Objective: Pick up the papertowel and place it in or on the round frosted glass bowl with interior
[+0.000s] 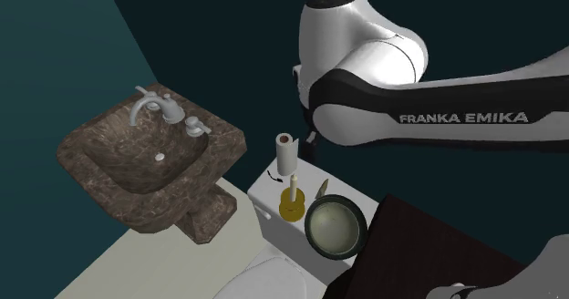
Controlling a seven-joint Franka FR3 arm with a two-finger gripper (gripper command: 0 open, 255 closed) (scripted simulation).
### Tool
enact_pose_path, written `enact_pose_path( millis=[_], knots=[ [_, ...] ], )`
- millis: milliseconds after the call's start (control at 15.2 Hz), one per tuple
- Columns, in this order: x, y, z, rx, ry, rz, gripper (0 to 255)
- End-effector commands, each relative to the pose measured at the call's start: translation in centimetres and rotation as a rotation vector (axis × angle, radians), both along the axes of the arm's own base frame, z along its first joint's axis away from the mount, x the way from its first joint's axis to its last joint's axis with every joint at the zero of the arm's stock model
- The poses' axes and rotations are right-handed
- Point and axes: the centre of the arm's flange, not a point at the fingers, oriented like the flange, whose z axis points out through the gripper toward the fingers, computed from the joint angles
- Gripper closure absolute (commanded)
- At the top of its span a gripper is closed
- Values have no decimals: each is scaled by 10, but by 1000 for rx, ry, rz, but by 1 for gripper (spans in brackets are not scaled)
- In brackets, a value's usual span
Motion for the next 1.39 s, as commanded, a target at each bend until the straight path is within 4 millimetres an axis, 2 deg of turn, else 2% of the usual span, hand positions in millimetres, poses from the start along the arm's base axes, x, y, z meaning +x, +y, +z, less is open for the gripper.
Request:
enact_pose_path(
  millis=[0,1056,1320],
  knots=[
    [20,-10,-18,6,-2,0,0],
    [171,-83,-150,62,-5,-4,0],
    [174,-85,-168,64,-5,-4,0]
  ],
)
